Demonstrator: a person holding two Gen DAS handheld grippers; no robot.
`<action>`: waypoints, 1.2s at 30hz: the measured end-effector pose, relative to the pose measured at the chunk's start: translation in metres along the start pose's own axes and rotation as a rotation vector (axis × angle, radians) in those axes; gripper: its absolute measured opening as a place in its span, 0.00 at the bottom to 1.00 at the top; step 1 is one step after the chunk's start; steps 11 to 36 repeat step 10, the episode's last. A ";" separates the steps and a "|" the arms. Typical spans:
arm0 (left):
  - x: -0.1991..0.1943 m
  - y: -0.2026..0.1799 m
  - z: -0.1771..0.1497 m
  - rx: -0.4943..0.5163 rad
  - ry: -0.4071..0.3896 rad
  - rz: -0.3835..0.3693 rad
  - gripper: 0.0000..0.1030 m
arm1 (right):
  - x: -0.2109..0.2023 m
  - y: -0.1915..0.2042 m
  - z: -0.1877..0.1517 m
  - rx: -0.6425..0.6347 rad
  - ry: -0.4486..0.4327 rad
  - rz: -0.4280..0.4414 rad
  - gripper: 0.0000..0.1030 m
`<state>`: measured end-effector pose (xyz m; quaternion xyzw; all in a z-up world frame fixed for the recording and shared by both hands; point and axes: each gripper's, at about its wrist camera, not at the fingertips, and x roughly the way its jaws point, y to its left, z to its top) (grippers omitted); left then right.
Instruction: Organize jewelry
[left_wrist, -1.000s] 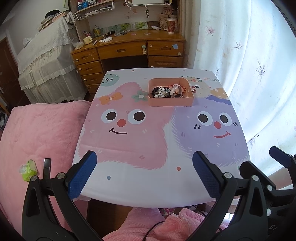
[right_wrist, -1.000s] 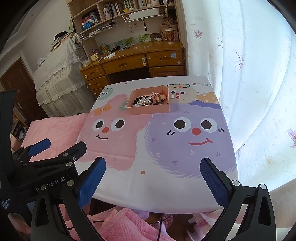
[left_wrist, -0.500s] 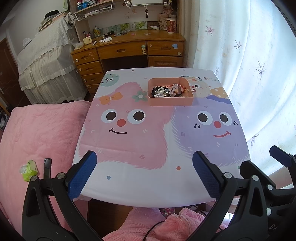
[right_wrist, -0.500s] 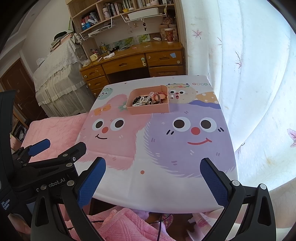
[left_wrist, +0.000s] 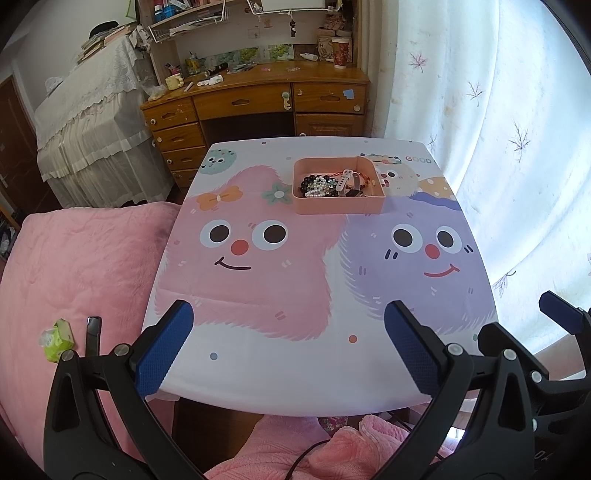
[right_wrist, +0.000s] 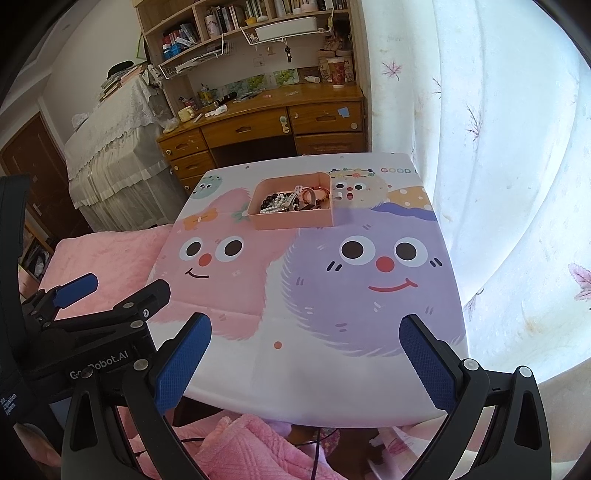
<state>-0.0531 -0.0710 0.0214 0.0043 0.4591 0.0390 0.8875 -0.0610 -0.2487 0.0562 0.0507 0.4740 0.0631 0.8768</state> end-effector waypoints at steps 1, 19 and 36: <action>0.000 -0.001 0.000 0.001 0.001 0.001 1.00 | 0.000 -0.002 0.001 0.002 -0.001 -0.002 1.00; -0.004 -0.004 0.013 0.032 -0.014 -0.003 1.00 | 0.001 -0.022 0.011 0.023 -0.010 -0.015 1.00; -0.004 -0.004 0.013 0.032 -0.014 -0.003 1.00 | 0.001 -0.022 0.011 0.023 -0.010 -0.015 1.00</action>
